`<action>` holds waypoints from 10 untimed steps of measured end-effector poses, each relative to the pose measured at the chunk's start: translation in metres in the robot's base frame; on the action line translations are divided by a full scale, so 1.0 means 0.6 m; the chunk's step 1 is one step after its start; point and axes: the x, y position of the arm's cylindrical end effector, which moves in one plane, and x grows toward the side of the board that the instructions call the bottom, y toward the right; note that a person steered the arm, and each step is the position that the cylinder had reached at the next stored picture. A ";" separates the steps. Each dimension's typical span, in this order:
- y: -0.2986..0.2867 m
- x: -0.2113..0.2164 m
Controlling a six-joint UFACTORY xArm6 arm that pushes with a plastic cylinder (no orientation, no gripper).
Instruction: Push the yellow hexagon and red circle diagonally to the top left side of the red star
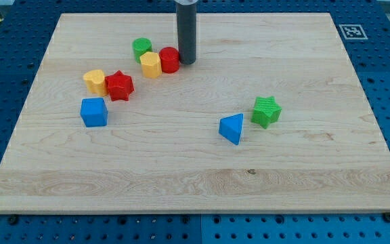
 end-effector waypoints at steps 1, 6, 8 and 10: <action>-0.020 0.007; -0.146 0.039; -0.183 0.039; -0.175 0.038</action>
